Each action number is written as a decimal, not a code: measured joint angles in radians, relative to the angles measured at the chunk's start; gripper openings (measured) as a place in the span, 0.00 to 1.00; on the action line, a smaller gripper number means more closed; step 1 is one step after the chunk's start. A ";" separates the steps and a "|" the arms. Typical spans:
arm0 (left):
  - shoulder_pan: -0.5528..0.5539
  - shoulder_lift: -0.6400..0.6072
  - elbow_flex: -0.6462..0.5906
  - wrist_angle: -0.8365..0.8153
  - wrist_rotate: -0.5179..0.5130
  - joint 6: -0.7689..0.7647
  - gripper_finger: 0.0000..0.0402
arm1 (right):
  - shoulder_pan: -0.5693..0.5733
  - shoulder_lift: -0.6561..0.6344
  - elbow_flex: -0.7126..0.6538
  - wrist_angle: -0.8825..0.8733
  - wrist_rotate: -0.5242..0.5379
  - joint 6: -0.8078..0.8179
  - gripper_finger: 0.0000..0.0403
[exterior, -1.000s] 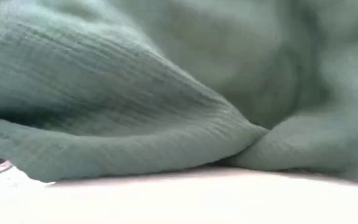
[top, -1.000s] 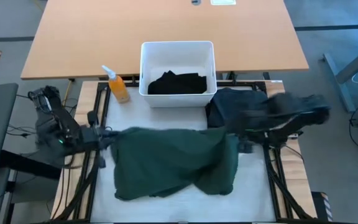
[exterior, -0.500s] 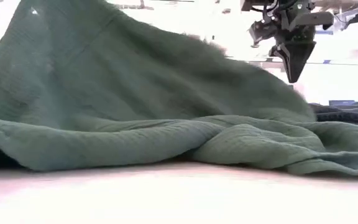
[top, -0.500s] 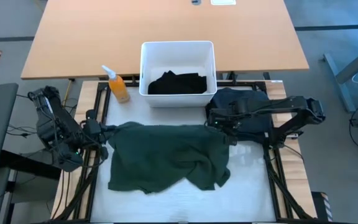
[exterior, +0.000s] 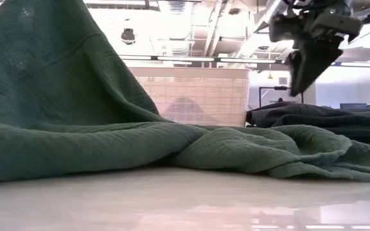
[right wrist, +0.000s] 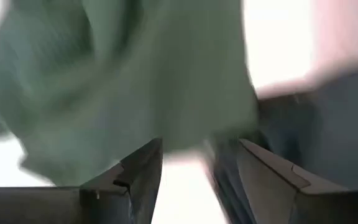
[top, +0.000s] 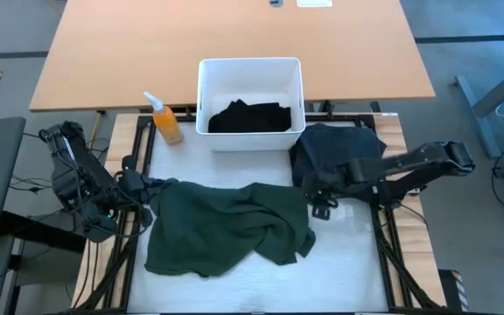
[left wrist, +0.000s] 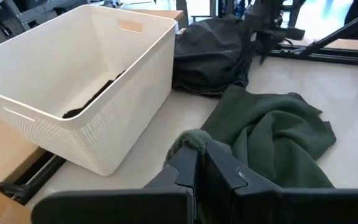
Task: Fold laundry
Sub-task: Fold the green polo shirt from the white laundry organizer
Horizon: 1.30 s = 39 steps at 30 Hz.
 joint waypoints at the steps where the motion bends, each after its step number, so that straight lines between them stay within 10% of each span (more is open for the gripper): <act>1: 0.000 0.000 0.000 0.000 -0.001 0.002 0.00 | 0.004 -0.004 -0.041 0.094 0.001 -0.008 0.58; 22: 0.001 0.000 0.000 0.000 0.026 -0.053 0.00 | -0.196 0.407 -0.053 0.376 -0.026 -0.296 0.47; 28: 0.001 0.000 0.000 0.000 0.026 -0.053 0.00 | -0.168 0.349 -0.027 0.319 -0.020 -0.305 0.07; 39: 0.001 0.000 0.000 0.018 0.026 -0.053 0.00 | -0.055 0.039 0.238 -0.030 -0.020 -0.187 0.06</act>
